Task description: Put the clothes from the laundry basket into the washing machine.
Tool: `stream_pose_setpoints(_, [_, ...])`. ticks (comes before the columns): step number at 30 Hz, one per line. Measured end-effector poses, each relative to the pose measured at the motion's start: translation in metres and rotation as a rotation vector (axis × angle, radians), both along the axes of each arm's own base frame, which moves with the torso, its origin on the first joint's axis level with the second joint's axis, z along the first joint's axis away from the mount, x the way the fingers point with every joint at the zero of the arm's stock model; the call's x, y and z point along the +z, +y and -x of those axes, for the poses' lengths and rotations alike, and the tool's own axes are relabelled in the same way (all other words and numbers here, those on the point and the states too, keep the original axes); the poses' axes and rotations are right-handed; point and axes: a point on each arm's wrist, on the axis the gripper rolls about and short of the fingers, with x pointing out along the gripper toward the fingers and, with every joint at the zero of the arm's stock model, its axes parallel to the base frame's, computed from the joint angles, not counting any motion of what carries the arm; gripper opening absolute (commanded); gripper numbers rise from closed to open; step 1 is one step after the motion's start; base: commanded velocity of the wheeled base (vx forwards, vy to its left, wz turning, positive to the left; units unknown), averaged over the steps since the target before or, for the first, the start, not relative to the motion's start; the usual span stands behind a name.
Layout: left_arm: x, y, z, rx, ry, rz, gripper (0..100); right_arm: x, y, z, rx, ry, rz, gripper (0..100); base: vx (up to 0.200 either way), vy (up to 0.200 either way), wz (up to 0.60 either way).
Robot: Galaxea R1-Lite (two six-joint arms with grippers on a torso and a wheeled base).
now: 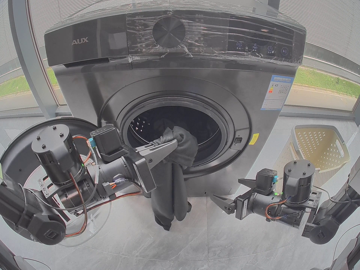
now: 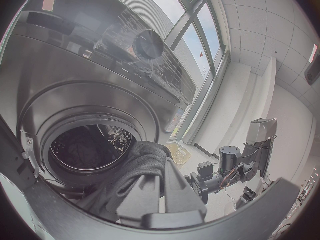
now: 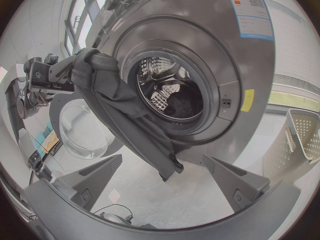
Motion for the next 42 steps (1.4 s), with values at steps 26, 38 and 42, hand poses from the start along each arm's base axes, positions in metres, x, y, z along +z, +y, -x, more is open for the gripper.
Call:
stream_pose_setpoints(26, [-0.006,-0.008,0.004,-0.034,-0.015,0.008,0,-0.015,0.027,-0.025,0.015,-0.025,-0.013,100,0.000,0.000,0.00])
stream_pose_setpoints(38, [-0.005,-0.008,0.007,-0.043,-0.020,0.011,0,-0.051,0.029,-0.044,0.030,0.021,0.082,100,0.000,0.000,0.00])
stream_pose_setpoints(42, [-0.004,-0.008,0.007,-0.044,-0.021,0.011,0,-0.060,0.025,-0.054,0.024,0.025,0.104,100,0.000,0.000,0.00])
